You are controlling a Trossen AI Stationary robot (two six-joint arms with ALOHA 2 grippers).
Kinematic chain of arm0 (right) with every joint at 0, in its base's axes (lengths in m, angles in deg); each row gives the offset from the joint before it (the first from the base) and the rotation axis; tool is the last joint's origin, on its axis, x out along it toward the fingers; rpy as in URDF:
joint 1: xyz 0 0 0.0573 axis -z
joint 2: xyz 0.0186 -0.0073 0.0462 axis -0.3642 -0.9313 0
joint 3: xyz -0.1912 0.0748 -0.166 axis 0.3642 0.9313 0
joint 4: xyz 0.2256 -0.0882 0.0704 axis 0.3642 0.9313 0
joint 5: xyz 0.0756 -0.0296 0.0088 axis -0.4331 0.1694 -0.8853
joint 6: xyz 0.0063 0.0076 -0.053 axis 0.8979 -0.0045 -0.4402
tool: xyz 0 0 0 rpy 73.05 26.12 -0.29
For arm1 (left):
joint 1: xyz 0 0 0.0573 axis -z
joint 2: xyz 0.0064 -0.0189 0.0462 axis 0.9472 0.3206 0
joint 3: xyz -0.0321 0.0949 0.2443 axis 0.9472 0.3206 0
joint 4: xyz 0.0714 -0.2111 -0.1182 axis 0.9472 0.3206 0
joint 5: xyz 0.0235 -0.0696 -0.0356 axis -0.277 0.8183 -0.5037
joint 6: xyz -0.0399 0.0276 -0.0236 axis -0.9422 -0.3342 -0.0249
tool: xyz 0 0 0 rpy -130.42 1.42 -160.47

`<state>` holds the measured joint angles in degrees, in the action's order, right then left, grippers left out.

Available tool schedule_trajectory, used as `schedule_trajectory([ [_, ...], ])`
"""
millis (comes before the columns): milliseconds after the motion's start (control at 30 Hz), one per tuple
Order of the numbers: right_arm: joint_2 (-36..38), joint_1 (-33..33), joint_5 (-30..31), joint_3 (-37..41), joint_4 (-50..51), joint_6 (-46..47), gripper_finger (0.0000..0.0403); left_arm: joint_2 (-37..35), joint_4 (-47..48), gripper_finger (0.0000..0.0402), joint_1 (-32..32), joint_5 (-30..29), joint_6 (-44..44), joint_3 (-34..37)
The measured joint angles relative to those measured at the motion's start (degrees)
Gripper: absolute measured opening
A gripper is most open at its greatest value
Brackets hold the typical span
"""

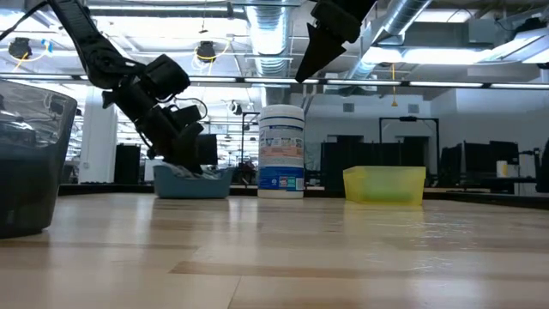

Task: Pick & Place Travel size toiletries
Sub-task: Put the black hairbrush into the blue bin, then return to Home Position

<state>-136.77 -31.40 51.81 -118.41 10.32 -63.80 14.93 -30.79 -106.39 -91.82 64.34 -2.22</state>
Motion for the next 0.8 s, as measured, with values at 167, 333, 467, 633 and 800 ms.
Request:
schedule_trajectory([
  [167,0.0,-0.1,-0.1,0.0,0.0,0.0,0.0108,-4.3,0.4,0.001,0.7,-0.1,-0.1,0.2],
  [333,0.0,-1.0,-0.1,0.0,-0.1,-1.9,0.0108,-13.0,0.8,0.0046,2.4,-0.1,-0.1,0.2],
  [467,0.4,-1.9,0.1,0.1,-0.2,-6.8,0.0106,-22.1,1.7,0.0076,3.8,2.3,0.1,0.2],
  [633,7.0,-1.1,0.1,1.1,1.1,-7.3,0.0085,-37.6,3.9,0.0051,5.5,5.4,4.2,0.1],
  [800,24.0,-0.5,0.7,11.3,-1.4,-5.2,0.0048,-52.5,11.7,0.0007,7.5,3.0,7.8,0.1],
])
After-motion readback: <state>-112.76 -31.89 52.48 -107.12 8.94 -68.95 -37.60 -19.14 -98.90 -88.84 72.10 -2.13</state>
